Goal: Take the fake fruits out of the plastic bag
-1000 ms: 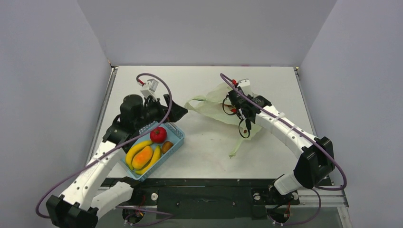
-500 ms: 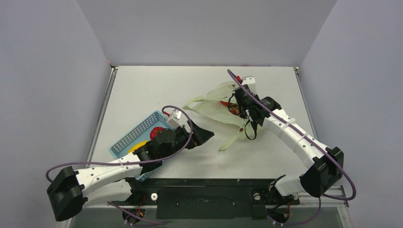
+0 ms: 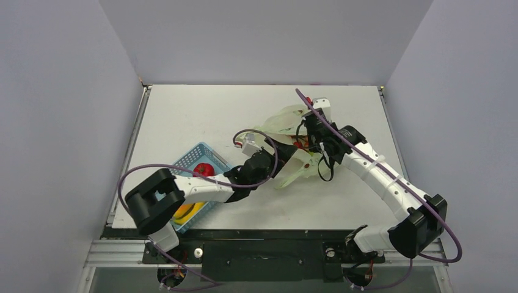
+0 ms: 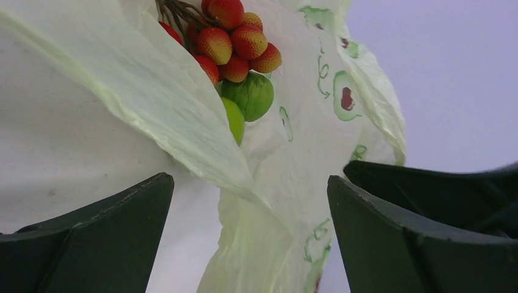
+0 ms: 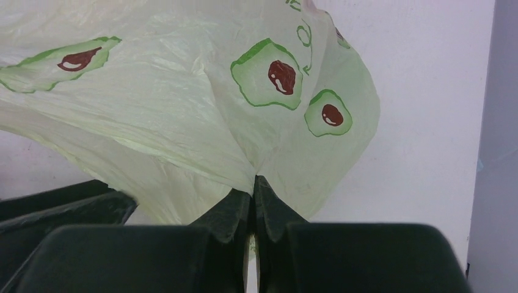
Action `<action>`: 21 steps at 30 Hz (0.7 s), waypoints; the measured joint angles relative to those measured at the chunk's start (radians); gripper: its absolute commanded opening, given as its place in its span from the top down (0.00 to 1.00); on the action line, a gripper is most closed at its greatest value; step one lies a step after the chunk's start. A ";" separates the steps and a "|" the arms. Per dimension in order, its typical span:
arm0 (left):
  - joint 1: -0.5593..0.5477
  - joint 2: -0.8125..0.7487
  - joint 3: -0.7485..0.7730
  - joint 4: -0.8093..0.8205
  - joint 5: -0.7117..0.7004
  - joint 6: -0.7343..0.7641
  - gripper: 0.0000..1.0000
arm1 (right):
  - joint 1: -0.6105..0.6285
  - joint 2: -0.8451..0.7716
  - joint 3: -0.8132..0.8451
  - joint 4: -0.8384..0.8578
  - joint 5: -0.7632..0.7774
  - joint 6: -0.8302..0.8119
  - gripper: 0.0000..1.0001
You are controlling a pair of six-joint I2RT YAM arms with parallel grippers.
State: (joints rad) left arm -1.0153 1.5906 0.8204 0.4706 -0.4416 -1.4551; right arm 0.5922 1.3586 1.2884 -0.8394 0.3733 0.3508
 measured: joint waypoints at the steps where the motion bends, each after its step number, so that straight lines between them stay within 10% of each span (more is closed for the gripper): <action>1: 0.003 0.041 0.020 0.019 0.006 -0.012 0.10 | 0.000 -0.006 0.000 0.000 0.000 -0.001 1.00; 9: 0.004 0.231 0.029 0.175 0.053 -0.071 0.70 | -0.005 -0.042 0.000 -0.003 0.024 -0.022 1.00; 10: 0.004 0.231 0.009 0.185 0.053 -0.066 0.94 | -0.007 -0.046 0.001 -0.006 0.035 -0.026 1.00; 21: 0.011 0.161 -0.239 0.164 0.048 0.108 1.00 | -0.198 -0.138 0.106 -0.056 0.108 -0.087 1.00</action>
State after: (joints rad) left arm -1.0039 1.7515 0.5816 0.6342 -0.3931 -1.3468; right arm 0.3943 1.2209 1.3945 -0.8959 0.4816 0.2638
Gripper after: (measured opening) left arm 0.004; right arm 0.003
